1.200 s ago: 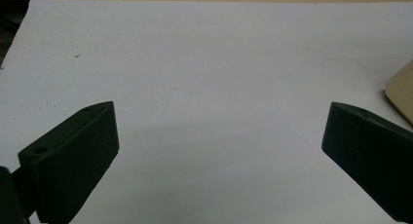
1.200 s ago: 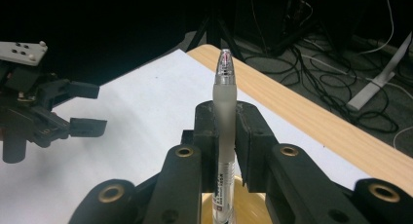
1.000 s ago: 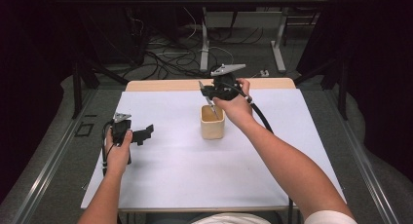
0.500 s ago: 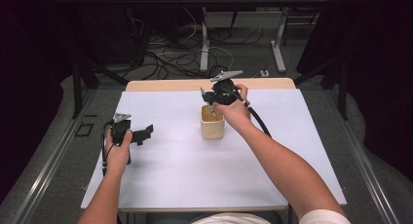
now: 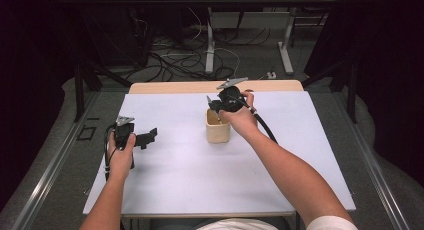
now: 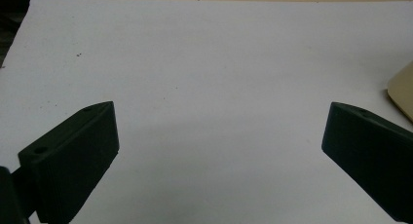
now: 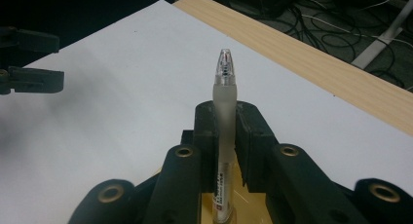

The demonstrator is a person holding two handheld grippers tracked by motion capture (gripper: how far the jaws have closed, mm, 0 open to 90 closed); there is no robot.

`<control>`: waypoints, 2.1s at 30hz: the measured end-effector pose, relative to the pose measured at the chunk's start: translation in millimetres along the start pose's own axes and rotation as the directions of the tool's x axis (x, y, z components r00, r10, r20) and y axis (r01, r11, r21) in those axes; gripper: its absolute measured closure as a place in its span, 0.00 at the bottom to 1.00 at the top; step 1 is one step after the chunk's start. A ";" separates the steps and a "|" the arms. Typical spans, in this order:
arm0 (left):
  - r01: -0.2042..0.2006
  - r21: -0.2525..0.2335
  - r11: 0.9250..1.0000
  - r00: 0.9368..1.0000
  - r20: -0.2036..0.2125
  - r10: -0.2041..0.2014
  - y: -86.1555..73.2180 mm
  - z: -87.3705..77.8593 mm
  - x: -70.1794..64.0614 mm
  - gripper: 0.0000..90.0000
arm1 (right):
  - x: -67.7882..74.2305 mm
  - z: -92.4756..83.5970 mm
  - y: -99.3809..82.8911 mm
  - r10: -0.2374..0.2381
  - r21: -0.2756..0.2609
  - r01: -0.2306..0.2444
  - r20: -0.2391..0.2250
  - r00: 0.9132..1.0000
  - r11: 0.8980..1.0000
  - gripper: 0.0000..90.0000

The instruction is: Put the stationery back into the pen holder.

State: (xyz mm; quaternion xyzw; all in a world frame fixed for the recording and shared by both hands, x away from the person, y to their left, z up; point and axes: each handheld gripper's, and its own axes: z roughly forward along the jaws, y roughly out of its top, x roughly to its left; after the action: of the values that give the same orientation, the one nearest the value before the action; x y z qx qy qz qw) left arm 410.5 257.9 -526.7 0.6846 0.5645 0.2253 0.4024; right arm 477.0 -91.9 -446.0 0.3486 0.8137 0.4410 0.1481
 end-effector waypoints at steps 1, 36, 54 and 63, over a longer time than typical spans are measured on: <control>-0.001 0.001 1.000 1.000 -0.002 0.001 0.0 -0.2 0.2 0.00 | 0.1 -0.2 -0.6 0.003 0.004 -0.003 -0.001 1.000 1.000 0.89; -0.001 0.005 1.000 1.000 -0.006 0.001 -1.1 -1.6 -0.2 0.00 | -29.2 -42.5 -14.7 0.008 0.037 -0.013 0.139 0.990 0.999 0.17; 0.001 -0.002 1.000 1.000 -0.007 -0.001 -1.1 -2.4 0.2 0.00 | -50.9 -74.8 -56.2 0.063 0.018 -0.069 0.210 0.976 0.997 0.05; 0.000 -0.001 1.000 1.000 -0.008 0.000 -1.3 -2.5 -0.4 0.00 | -61.2 -96.5 -89.9 0.111 0.006 -0.117 0.262 0.959 0.993 0.00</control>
State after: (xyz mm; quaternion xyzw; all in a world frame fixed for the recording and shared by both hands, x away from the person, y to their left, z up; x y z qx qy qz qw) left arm 407.7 258.2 -526.3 0.6834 0.5662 0.2281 0.4004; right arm 428.5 -227.0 -469.2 0.4516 0.7703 0.3901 0.2247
